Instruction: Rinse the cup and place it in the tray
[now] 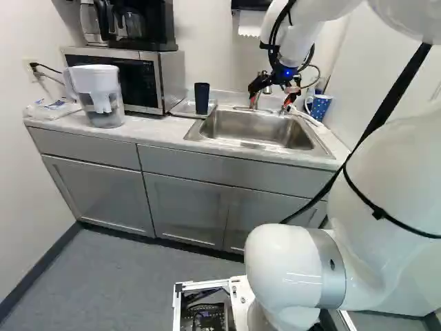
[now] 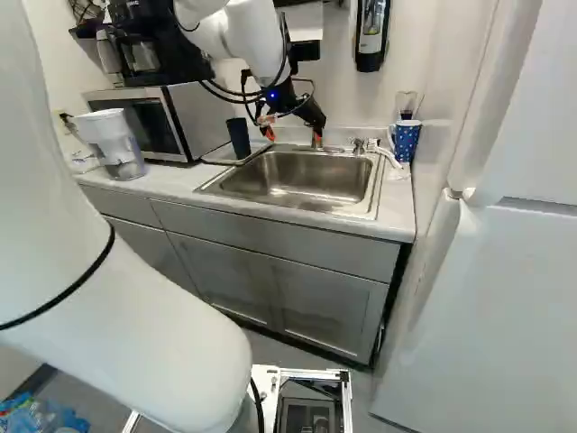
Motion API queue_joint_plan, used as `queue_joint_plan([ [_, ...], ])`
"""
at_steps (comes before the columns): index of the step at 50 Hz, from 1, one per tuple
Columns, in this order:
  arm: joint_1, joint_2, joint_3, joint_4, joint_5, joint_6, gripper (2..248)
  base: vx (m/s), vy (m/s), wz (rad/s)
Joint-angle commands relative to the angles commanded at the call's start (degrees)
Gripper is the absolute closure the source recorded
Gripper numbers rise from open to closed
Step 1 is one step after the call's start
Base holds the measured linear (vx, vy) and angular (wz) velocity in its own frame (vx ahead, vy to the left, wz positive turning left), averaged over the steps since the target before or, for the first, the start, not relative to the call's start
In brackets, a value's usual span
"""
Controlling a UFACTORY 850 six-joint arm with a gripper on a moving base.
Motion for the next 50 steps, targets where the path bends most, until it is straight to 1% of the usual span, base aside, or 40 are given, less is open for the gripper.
queue_joint_plan([
  [29, 0.0, 0.0, 0.0, 0.0, 0.0, 0.0, 3, -0.001, 0.0, 0.0],
  [50, 0.0, 0.0, 0.0, 0.0, 0.0, 0.0, 3, -0.05, 0.001, 0.006],
])
